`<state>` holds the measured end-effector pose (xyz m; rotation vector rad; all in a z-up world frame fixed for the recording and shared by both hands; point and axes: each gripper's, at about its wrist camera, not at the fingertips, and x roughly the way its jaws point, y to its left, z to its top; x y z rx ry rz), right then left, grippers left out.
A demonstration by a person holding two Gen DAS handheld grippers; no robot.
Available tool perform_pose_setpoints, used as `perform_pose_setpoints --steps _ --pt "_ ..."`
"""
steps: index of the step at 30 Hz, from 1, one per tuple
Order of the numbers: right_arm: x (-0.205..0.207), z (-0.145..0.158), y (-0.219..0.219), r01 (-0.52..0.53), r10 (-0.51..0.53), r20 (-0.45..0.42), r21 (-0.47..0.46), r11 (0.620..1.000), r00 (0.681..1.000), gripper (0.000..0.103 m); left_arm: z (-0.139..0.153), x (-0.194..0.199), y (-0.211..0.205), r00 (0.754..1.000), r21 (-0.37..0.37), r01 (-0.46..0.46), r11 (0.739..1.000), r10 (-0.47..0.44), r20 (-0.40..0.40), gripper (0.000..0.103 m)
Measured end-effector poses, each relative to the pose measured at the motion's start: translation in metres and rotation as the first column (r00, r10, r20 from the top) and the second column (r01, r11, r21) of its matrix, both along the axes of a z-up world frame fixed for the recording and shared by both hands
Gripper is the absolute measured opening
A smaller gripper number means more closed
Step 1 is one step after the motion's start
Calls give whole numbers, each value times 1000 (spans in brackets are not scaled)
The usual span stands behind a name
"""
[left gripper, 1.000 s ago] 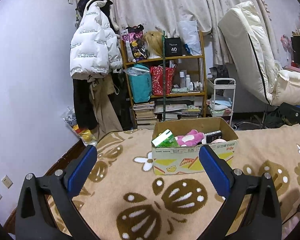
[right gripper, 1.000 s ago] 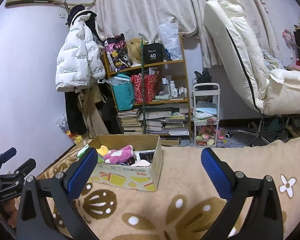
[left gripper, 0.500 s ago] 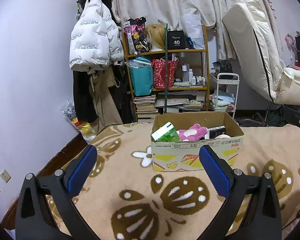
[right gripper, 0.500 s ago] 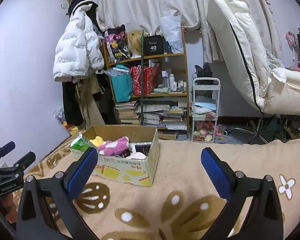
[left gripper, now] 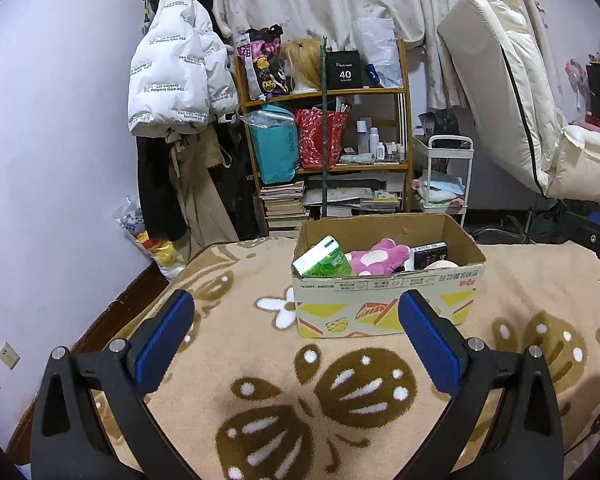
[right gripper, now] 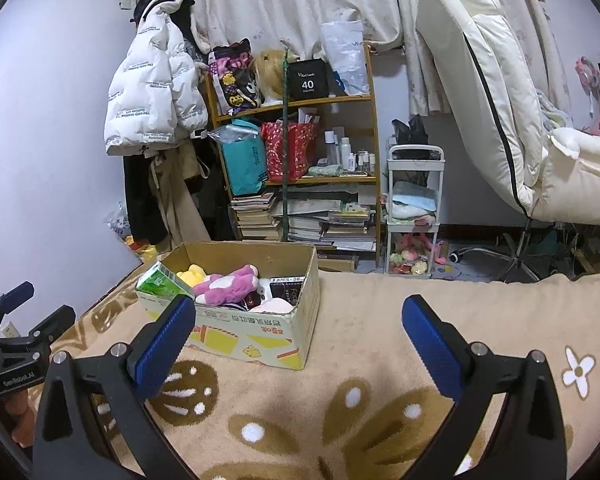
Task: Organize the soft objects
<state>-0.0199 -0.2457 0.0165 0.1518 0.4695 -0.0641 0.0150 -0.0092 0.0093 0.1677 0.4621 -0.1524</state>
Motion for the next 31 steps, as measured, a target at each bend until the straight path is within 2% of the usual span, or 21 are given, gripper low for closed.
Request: perform_pose_setpoints --steps 31 --pt "-3 2 -1 7 -7 21 -5 1000 1000 103 2 0 -2 999 -6 36 999 -36 22 101"
